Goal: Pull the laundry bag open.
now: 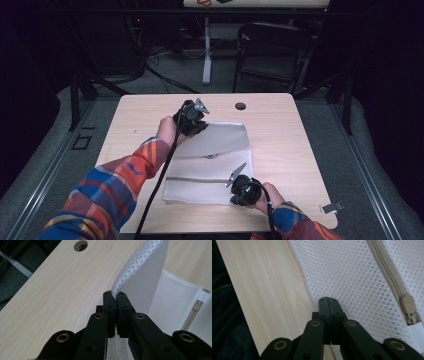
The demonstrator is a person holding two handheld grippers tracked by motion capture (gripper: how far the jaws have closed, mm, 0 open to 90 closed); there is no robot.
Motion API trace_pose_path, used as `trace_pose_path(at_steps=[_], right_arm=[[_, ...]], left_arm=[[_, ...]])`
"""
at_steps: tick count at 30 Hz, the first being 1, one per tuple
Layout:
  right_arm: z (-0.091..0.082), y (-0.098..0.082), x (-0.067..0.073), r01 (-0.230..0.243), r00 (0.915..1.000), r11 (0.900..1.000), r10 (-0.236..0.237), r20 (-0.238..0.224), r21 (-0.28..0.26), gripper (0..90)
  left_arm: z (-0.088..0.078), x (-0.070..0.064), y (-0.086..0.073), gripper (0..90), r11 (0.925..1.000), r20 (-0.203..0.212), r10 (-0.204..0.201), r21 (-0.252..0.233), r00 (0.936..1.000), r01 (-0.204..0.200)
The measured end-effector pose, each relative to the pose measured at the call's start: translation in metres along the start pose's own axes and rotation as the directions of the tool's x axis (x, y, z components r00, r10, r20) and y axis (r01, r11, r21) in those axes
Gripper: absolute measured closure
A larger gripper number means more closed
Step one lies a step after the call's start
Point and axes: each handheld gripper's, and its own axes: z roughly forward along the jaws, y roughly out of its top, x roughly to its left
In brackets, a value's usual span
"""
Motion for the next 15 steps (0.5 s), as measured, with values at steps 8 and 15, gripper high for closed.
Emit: trace_pose_path(at_steps=[8,15], right_arm=[[-0.001,-0.002,0.003,0.012,0.9996,1.000,-0.011,-0.025,0.015,90.0],[0.000,-0.004,0.006,-0.001,0.9986,1.000,0.002,-0.053,0.015,90.0]], left_arm=[[0.002,0.008,0.010,87.4,1.0000,-0.040,-0.003,0.006,0.9992,0.003],[0.006,0.013,0.016,87.4,1.0000,-0.072,-0.003,0.005,0.9974,0.003]])
